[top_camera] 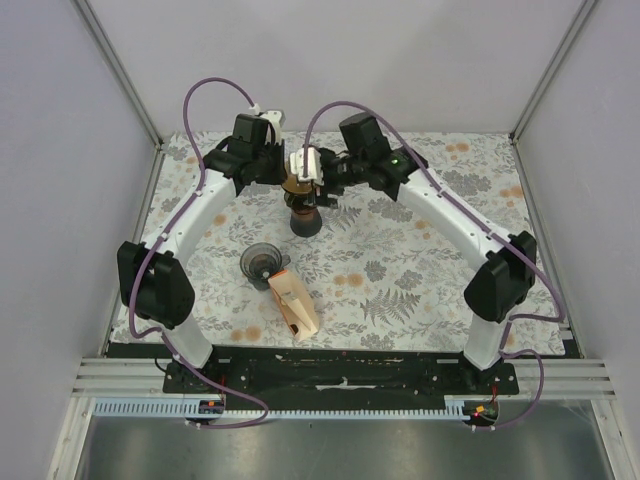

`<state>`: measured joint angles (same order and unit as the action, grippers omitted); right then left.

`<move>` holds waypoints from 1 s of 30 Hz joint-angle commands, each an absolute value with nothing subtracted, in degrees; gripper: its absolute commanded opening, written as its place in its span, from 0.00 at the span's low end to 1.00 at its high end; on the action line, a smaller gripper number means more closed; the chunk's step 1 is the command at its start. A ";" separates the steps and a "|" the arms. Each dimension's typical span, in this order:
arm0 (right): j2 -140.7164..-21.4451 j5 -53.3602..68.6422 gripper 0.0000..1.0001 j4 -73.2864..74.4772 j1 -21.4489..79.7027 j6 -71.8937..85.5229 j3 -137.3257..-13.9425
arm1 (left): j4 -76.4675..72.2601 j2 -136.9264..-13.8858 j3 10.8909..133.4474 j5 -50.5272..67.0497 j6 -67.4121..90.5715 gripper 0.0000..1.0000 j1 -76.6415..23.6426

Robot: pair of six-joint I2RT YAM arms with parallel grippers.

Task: Place the coffee filter in the dripper
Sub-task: Place the coffee filter in the coffee dripper.

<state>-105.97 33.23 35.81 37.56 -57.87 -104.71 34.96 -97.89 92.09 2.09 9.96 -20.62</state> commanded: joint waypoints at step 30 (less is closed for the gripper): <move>-129.20 46.58 0.47 27.60 27.86 -14.85 -129.91 | 33.57 -96.86 91.76 6.86 6.50 0.22 -20.57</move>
<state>-131.07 42.98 29.56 27.64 -14.41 -130.98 34.59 -97.86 91.48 5.23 8.43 -20.60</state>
